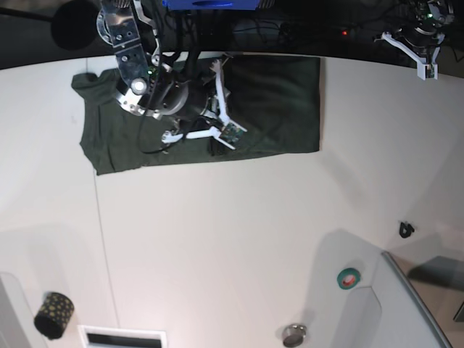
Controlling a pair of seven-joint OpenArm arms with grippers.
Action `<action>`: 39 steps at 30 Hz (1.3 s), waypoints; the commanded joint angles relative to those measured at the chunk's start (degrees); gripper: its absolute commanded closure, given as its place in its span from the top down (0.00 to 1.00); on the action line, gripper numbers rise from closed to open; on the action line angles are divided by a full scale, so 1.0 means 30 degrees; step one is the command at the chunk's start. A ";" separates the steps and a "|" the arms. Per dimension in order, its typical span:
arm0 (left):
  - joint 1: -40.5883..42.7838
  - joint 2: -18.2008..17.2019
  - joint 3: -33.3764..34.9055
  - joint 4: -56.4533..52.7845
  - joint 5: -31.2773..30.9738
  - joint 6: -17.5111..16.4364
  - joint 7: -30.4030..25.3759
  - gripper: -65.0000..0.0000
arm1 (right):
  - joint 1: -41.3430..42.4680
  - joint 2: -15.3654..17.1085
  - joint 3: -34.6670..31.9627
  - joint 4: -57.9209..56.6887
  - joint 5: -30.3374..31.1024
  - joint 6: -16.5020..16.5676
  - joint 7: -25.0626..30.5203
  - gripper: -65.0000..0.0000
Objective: Layout the t-shirt on the table in an organized manner, then fold the t-shirt properly
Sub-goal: 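Drag the grasped shirt fold with the right gripper toward the shirt's other end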
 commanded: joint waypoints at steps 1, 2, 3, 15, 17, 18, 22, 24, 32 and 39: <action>0.0131 -0.0286 -0.0115 0.0239 -0.0063 0.0134 -0.0241 0.00 | 0.0248 -0.0219 -0.0354 -0.0213 0.0261 0.0106 0.0302 0.12; 0.0131 -0.0286 -0.0115 0.0239 -0.0063 0.0134 -0.0241 0.00 | 0.0453 -0.0248 -0.0501 -0.0741 0.0261 0.0106 0.0302 0.09; 0.0160 -0.0286 -0.0115 0.0269 -0.0063 0.0134 -0.0241 0.00 | 0.0571 -0.0278 -0.0677 -0.1151 0.0261 0.0106 0.0302 0.09; 0.0278 -0.0286 -0.0115 0.0269 -0.0063 0.0134 -0.0241 0.00 | 0.1889 -0.0131 0.1931 -0.3700 0.0232 0.0106 0.0419 0.09; 0.0248 -0.0286 -0.0115 0.0269 -0.0063 0.0134 -0.0241 0.00 | 0.2153 -0.0102 0.2342 -0.4052 0.0232 0.0106 0.0360 0.09; 0.0219 -0.0286 -0.0115 0.0269 -0.0063 0.0134 -0.0241 0.00 | 0.2358 -0.0102 0.2488 -0.4199 0.0232 0.0106 0.0331 0.09; 0.0190 -0.0286 -0.0115 0.0269 -0.0063 0.0134 -0.0241 0.00 | 0.2446 -0.0160 0.2488 -0.3613 0.0232 0.0106 0.0302 0.09; 0.0190 -0.0286 -0.0115 0.0269 -0.0063 0.0134 -0.0241 0.00 | 0.2446 -0.0278 0.2429 -0.2968 0.0290 0.0106 0.0302 0.09; 0.0307 -0.0286 -0.0115 0.0269 -0.0063 0.0134 -0.0270 0.00 | 0.4028 -0.0571 0.1345 -0.4169 0.0290 0.0106 0.0302 0.09; 0.0278 -0.0140 -0.0086 0.0415 -0.0209 0.0134 -0.0270 0.00 | 0.6783 -0.0600 0.2635 -0.9503 0.0290 0.0106 0.0419 0.09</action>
